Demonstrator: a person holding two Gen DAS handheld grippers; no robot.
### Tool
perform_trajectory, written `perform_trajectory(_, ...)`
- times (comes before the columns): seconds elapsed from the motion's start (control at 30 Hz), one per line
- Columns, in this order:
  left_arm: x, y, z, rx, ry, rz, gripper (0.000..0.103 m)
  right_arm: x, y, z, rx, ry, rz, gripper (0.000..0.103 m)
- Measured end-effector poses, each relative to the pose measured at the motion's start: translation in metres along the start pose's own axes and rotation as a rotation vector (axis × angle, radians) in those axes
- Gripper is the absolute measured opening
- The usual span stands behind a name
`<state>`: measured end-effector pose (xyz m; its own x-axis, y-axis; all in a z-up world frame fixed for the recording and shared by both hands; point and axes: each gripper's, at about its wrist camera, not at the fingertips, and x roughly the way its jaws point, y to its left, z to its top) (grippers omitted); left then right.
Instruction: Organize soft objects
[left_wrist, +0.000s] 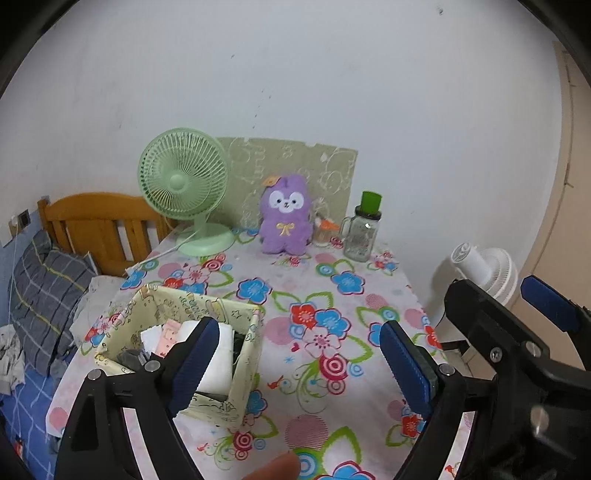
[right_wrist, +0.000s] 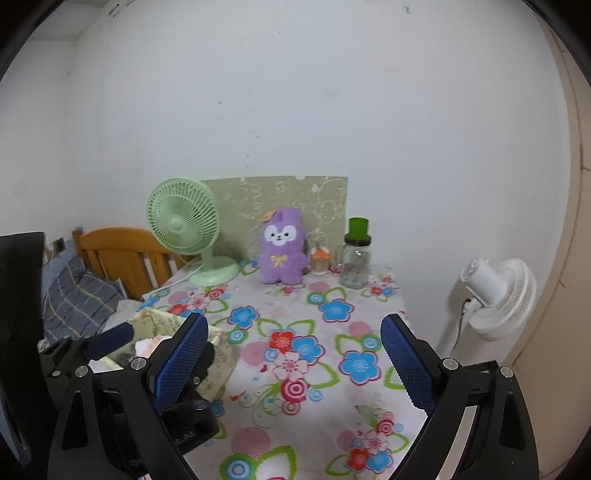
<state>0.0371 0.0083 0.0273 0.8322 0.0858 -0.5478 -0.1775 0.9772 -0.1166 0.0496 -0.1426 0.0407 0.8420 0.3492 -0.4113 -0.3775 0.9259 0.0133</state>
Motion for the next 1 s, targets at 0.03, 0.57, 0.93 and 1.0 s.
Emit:
perform_trajectory(0.03, -0.004, -0.002, 0.0, 0.004, -0.011, -0.003, 0.091, -0.002, -0.003, 0.0, 0.005, -0.001, -0.006, 0.096)
perform_trajectory(0.57, -0.021, -0.013, -0.007, 0.076, -0.066, 0.008, 0.091, -0.014, -0.03, -0.01, 0.058, 0.003, -0.066, 0.096)
perform_trajectory(0.93, -0.029, -0.011, -0.003, 0.05, -0.092, 0.021, 0.093, -0.019, -0.038, -0.014, 0.051, 0.006, -0.113, 0.096)
perform_trajectory(1.0, -0.031, -0.012, -0.002, 0.055, -0.1, 0.03, 0.094, -0.018, -0.036, -0.014, 0.05, 0.007, -0.102, 0.096)
